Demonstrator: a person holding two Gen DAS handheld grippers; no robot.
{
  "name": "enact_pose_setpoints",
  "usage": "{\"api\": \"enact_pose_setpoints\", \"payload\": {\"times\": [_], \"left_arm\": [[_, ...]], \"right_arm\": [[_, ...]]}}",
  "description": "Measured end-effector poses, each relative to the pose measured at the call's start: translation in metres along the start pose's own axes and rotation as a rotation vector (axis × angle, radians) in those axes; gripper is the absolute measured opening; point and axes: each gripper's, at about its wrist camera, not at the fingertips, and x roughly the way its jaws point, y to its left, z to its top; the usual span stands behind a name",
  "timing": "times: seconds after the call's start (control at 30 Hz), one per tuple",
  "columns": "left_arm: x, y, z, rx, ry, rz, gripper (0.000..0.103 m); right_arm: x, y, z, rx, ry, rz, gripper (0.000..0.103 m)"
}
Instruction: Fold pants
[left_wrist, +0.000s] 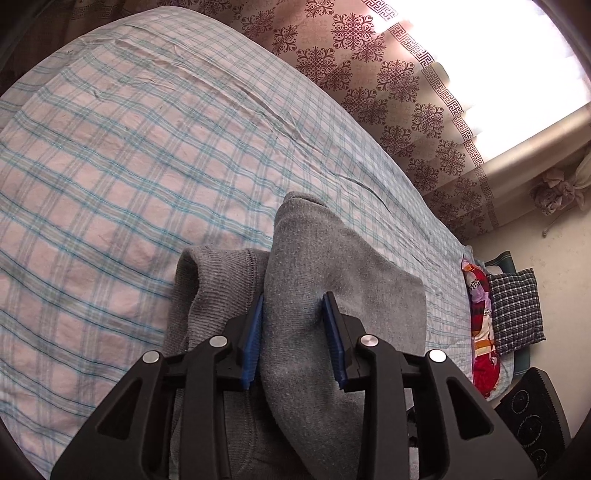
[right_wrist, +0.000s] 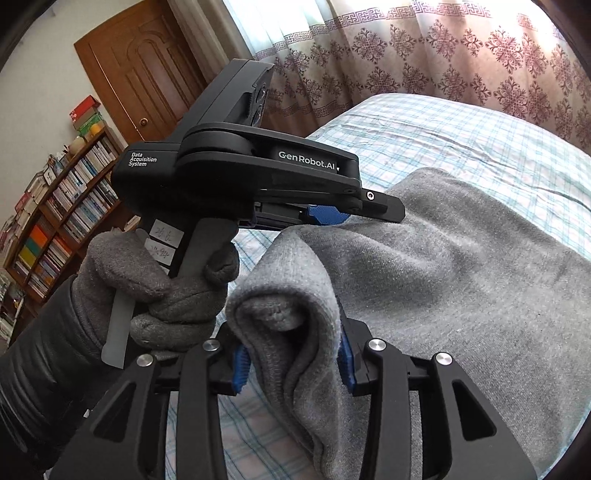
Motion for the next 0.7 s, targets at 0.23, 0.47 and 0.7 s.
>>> {"api": "enact_pose_setpoints", "payload": {"times": [0.23,0.47,0.7], "left_arm": [[-0.033,-0.010,-0.004,0.030,-0.045,0.094,0.035],[-0.059,-0.039,-0.018,0.113,-0.071,0.126,0.039],[-0.075,-0.053,-0.039,0.113,-0.087,0.129,0.039]], "right_arm": [[-0.018,0.000,-0.005,0.028,-0.010,0.091,0.051],[-0.017,0.007,-0.007,0.031,0.004,0.117,0.058],[-0.053,0.003,-0.016,0.038,-0.020,0.169,0.061]]}}
